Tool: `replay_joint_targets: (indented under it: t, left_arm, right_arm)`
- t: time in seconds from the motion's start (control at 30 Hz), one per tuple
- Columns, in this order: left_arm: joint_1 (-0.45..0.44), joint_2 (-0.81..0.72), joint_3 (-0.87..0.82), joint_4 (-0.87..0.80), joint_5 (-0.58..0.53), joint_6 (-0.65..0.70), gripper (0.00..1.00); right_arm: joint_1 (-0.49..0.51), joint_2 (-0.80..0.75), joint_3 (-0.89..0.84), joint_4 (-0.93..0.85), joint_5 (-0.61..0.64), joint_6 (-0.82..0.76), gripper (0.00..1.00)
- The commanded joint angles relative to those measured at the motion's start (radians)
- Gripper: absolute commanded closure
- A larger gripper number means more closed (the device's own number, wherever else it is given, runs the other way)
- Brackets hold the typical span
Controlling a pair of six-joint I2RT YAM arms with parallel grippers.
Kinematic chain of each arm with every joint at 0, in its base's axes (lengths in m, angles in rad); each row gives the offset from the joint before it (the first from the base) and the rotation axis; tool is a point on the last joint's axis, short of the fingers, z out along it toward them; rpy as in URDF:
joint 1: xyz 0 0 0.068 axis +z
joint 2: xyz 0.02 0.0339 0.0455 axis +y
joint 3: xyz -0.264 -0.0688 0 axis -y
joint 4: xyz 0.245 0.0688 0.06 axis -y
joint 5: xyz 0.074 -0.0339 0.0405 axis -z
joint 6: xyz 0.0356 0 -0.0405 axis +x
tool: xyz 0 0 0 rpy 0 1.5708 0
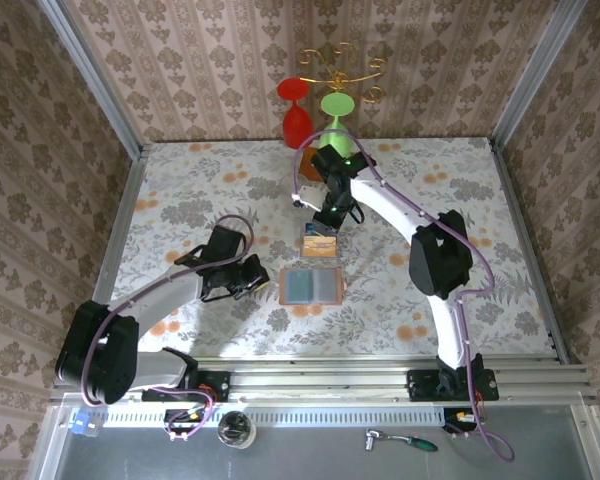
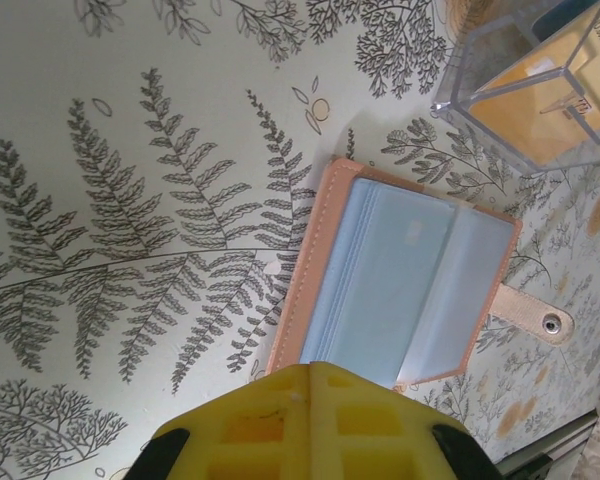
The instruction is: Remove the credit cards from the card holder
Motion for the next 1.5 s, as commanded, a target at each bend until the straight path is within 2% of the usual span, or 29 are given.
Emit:
replay_joint_targets:
  t: [0.0,0.37,0.6,0.97,1.27,1.47]
  left_arm:
    - [0.005,0.016,0.012,0.031,0.030,0.034,0.98]
    - [-0.010,0.071,0.032,0.069,0.071,0.071,0.97]
    - [-0.025,0.095,0.013,0.120,0.083,0.068,0.95]
    - [-0.065,0.138,-0.002,0.161,0.077,0.065,0.87]
    - [-0.071,0.163,-0.025,0.175,0.070,0.062,0.90]
    - [-0.072,0.185,-0.030,0.182,0.066,0.066,0.94]
  right_arm:
    - [0.009,-0.081,-0.095,0.160,0.023,0.246,0.81]
    - [0.078,-0.307,-0.429,0.404,0.102,0.725,0.79]
    - [0.113,-0.457,-0.636,0.570,0.053,0.963,0.79]
    - [0.171,-0.529,-0.814,0.648,0.015,1.101,0.80]
    - [0.193,-0.476,-0.887,0.733,-0.060,1.187,0.82]
    - [0.197,-0.436,-0.870,0.713,-0.063,1.238,0.83]
